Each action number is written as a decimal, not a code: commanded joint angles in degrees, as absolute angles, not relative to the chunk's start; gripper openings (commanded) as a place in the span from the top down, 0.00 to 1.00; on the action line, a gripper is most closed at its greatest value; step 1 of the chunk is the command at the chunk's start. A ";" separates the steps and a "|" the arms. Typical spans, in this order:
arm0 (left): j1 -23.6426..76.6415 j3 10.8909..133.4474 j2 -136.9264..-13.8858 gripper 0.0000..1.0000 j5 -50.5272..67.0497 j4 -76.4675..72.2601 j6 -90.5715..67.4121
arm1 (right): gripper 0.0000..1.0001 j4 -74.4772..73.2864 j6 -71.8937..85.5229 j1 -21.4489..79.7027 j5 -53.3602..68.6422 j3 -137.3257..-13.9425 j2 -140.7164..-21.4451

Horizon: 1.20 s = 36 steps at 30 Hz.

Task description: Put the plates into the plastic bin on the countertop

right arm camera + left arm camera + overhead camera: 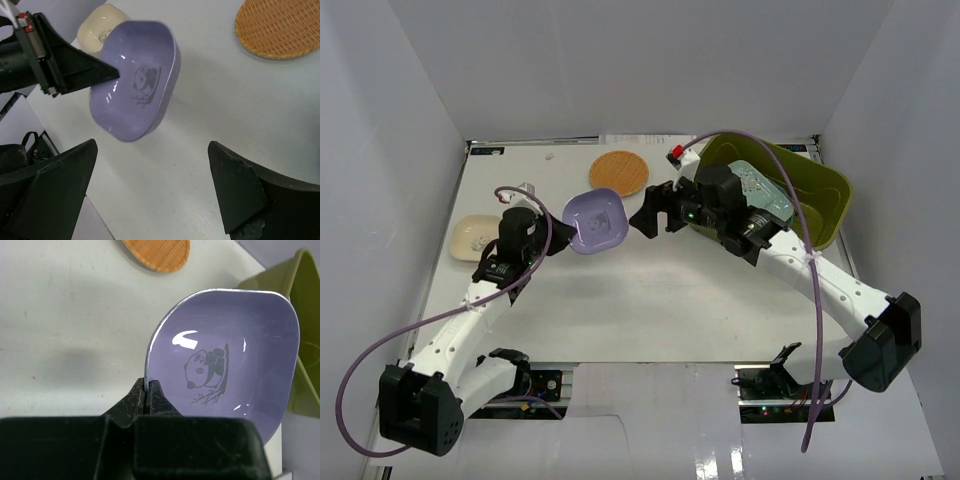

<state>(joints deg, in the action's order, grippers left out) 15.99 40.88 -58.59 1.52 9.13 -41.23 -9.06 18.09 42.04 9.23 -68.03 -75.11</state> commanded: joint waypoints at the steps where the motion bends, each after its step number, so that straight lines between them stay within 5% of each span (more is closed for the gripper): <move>1: 16.61 40.25 -52.83 1.00 9.30 10.54 -39.73 | 0.03 -13.17 14.85 42.98 2.39 -73.02 -78.04; 8: 17.05 39.64 -49.39 1.00 15.90 10.81 -38.50 | 0.09 -14.14 16.44 47.45 1.85 -75.14 -84.09; 10: 17.31 39.73 -48.96 1.00 16.44 10.72 -37.97 | 0.18 -15.03 16.78 47.90 1.24 -76.29 -85.16; 11: 17.40 39.81 -48.78 1.00 16.61 10.81 -37.27 | 0.24 -14.16 17.22 47.99 0.88 -76.03 -85.34; 13: 17.40 40.16 -48.34 1.00 17.84 11.07 -36.65 | 0.58 -13.01 18.45 47.99 -1.73 -75.68 -85.25; 15: 17.40 40.60 -48.16 0.90 18.98 11.42 -35.60 | 0.89 -12.92 18.81 48.08 -4.03 -76.20 -85.52; 16: 17.40 40.87 -47.99 0.82 19.77 11.95 -35.25 | 0.92 -13.09 18.90 48.08 -6.13 -76.46 -85.60; 17: 17.40 41.30 -47.73 0.58 20.30 12.21 -34.72 | 0.92 -13.10 18.81 48.08 -7.54 -76.73 -85.52; 19: 17.40 42.36 -47.73 0.32 21.70 14.58 -32.18 | 0.92 -13.36 18.37 47.46 -12.10 -76.99 -84.82; 23: 17.40 44.73 -46.07 0.02 22.94 21.26 -25.85 | 0.92 -13.36 18.89 35.71 -12.57 -76.03 -79.29; 27: 17.40 41.42 -40.72 0.02 23.47 24.52 -22.50 | 0.92 -11.96 21.44 15.44 -10.81 -71.65 -74.71; 36: 17.32 36.12 -36.56 0.02 20.05 23.64 -23.47 | 0.92 -11.08 24.34 -2.28 -7.13 -66.10 -78.66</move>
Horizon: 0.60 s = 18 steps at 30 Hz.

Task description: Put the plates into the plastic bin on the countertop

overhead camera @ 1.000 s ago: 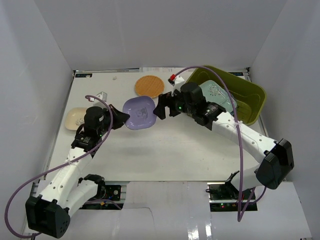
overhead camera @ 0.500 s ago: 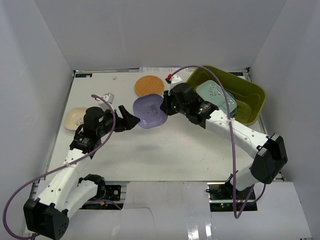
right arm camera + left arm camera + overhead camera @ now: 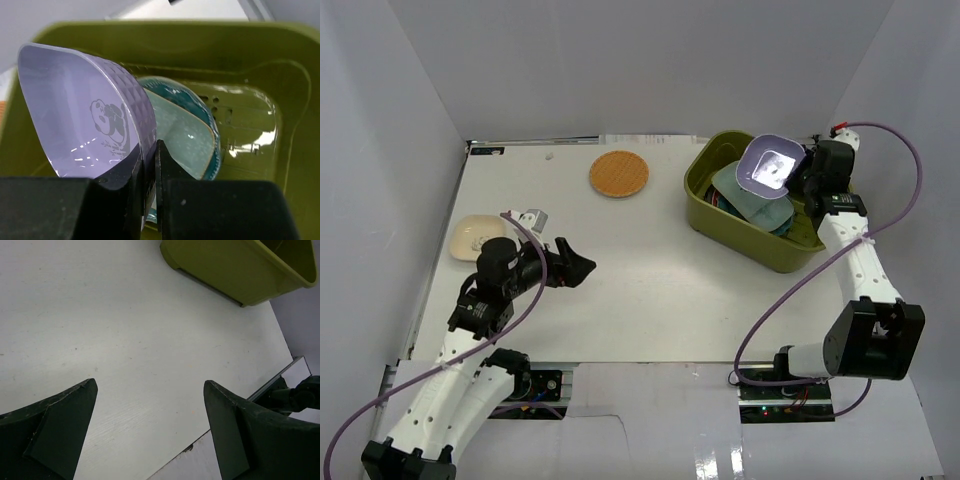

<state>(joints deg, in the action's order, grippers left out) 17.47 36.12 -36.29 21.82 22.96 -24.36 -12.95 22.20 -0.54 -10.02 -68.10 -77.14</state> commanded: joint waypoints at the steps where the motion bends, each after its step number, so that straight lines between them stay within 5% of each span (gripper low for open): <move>1: 17.40 36.21 -36.82 0.02 19.43 23.90 -23.47 | 0.92 -10.55 24.78 -3.33 -5.81 -65.66 -79.01; 4: 17.40 36.30 -37.09 0.02 18.90 23.99 -23.82 | 0.91 -9.93 25.93 -3.60 -5.10 -64.87 -80.15; 7: 17.40 36.65 -38.31 0.02 17.23 24.34 -24.26 | 0.62 -10.11 26.72 -3.87 -5.97 -64.60 -80.77; 8: 17.32 36.91 -38.76 0.02 16.44 24.43 -24.61 | 0.41 -9.93 26.72 -3.95 -5.89 -64.43 -80.68; 12: 17.40 37.97 -42.44 0.05 15.11 22.25 -31.52 | 0.03 -8.18 27.68 -3.96 -4.75 -63.46 -76.66; 18: 17.40 37.80 -53.95 0.15 15.48 7.84 -42.52 | 0.04 -3.09 28.92 -0.46 4.21 -59.43 -67.96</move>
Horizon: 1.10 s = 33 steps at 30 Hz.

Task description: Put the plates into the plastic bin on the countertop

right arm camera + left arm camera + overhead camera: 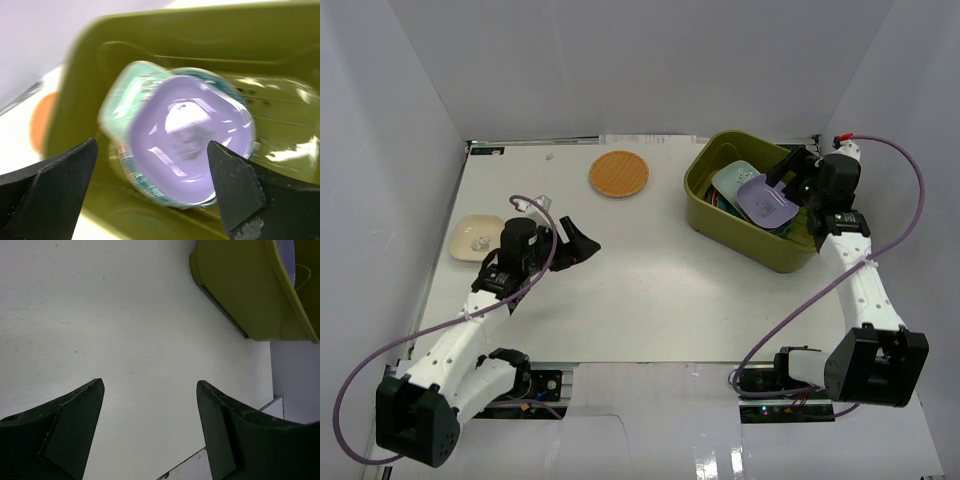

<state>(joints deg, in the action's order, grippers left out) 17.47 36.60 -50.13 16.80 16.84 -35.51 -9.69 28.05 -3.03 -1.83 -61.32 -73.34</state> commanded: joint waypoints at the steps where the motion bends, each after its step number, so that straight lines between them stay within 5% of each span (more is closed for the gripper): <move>1: 17.40 37.88 -56.23 0.16 13.47 4.25 -44.89 | 0.05 -2.82 28.74 1.13 5.52 -58.81 -67.07; 10: 14.68 46.73 -86.79 0.20 5.48 -13.54 -54.14 | 0.18 6.75 26.37 32.92 6.42 -46.34 -57.84; 21: 14.68 73.37 -117.93 0.22 -2.80 -7.31 -54.84 | 0.23 12.74 28.74 45.44 6.59 -35.69 -53.09; 30: 13.54 82.09 -129.72 0.49 -2.99 -9.21 -58.80 | 0.23 14.85 28.82 46.41 7.38 -34.11 -53.70; 33: 12.75 81.30 -130.26 0.74 -1.41 -11.50 -59.50 | 0.21 16.08 29.53 47.19 8.52 -33.31 -55.54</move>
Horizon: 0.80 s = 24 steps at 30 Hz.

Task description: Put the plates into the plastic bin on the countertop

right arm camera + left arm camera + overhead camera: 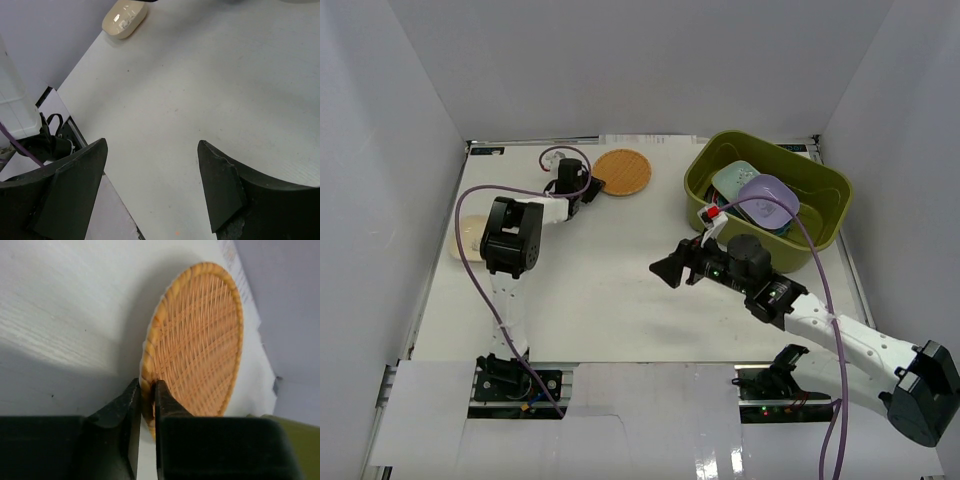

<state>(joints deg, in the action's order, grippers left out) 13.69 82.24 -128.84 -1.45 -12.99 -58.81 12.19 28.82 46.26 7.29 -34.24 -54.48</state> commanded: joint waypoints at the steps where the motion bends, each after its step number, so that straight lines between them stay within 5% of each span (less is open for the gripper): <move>1: 12.48 80.43 -129.64 0.81 -0.71 -12.12 -59.76 | 0.21 16.08 29.53 47.37 8.44 -33.22 -56.07; 4: 11.08 74.63 -125.26 1.00 -0.09 -16.78 -60.03 | 0.20 16.87 29.53 47.46 7.65 -32.78 -56.25; 11: 8.61 53.90 -103.57 1.00 7.82 -25.57 -60.03 | 0.03 14.15 26.90 47.37 4.75 -38.31 -59.49; 16: 8.79 33.89 -83.97 1.00 14.84 -28.92 -63.63 | 0.10 11.34 27.68 46.67 3.34 -43.50 -65.73; 24: 9.32 22.68 -53.57 1.00 28.19 -19.53 -60.30 | 0.10 10.46 29.35 44.65 2.28 -46.66 -70.93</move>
